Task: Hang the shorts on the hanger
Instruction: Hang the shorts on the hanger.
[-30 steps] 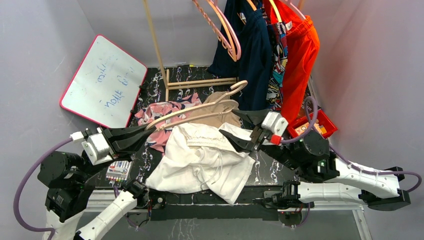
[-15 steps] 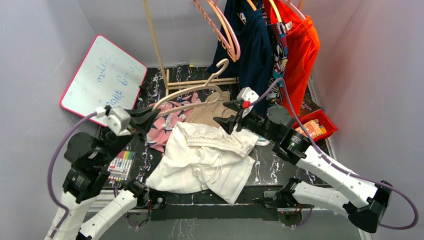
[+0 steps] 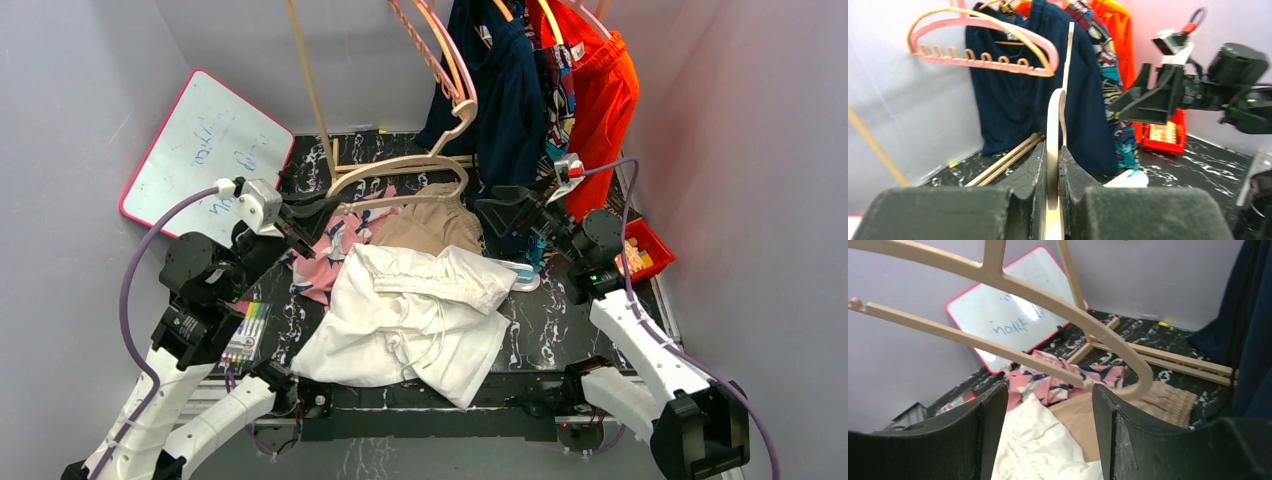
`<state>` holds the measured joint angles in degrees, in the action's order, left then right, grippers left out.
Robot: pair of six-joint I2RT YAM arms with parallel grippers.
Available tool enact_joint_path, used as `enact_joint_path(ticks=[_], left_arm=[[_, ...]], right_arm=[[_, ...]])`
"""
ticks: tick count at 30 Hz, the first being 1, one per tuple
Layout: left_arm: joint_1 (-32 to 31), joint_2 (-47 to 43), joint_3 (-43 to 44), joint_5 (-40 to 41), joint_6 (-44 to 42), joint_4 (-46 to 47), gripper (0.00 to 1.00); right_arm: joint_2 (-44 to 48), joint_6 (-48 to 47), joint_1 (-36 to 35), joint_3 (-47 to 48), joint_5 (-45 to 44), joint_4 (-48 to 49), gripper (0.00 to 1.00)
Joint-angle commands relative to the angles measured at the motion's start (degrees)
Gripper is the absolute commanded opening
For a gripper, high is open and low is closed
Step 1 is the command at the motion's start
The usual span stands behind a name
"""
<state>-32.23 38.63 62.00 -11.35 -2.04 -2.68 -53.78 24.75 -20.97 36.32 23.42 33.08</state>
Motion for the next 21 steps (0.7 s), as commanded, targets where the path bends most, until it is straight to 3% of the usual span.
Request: enact_joint_path(ticks=[1,6,17,21], left_arm=[[-0.32,-1.48,0.82,-9.13,3.9,4.37,0.0],[-0.3,-1.92,2.77,-16.62,6.1,0.92,0.0],[-0.33,-4.68,1.32,-21.54,10.0,1.79,0.0],[-0.38,-4.76,0.67,-24.59,13.19,4.54,0.0]], right_arm=[[-0.67,12.67,3.72,-1.66,14.18,22.24,0.7],[0.21,15.33,4.53,-0.9,19.55,27.14,0.7],[7.81,4.5,3.99,3.36,23.95,10.19,0.66],[9.02,5.9,3.66,1.95,24.64,11.38,0.65]])
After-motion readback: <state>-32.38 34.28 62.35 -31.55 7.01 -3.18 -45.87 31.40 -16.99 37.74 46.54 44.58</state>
